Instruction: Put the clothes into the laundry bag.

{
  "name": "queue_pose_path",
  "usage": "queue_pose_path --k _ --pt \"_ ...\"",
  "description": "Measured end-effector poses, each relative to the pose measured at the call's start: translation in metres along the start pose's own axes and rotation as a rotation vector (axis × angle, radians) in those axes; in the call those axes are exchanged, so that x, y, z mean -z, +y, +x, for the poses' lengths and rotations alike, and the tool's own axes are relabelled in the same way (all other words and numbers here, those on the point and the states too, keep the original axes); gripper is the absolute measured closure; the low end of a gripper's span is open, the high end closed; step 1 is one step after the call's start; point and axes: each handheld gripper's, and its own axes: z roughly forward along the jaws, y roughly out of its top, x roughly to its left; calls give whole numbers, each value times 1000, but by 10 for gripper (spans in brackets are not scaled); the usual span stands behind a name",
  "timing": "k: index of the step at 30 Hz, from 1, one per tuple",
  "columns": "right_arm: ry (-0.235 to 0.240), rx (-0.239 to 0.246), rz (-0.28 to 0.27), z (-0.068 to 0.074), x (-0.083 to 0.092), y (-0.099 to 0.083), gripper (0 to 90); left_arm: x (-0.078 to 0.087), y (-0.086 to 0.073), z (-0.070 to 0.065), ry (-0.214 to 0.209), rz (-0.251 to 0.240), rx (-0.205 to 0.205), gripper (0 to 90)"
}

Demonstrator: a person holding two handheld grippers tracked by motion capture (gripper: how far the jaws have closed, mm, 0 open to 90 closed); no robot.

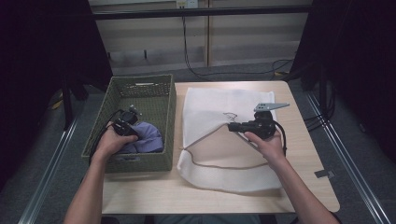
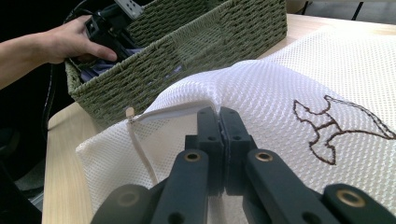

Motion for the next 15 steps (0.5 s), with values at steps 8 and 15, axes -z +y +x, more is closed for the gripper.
queue_pose_path --k 8,15 --pt "3 0 0 1 0 0 892 18 -4 4 -10 -129 36 686" --pt "4 0 -1 1 1 0 892 29 -8 8 -20 -210 74 685"
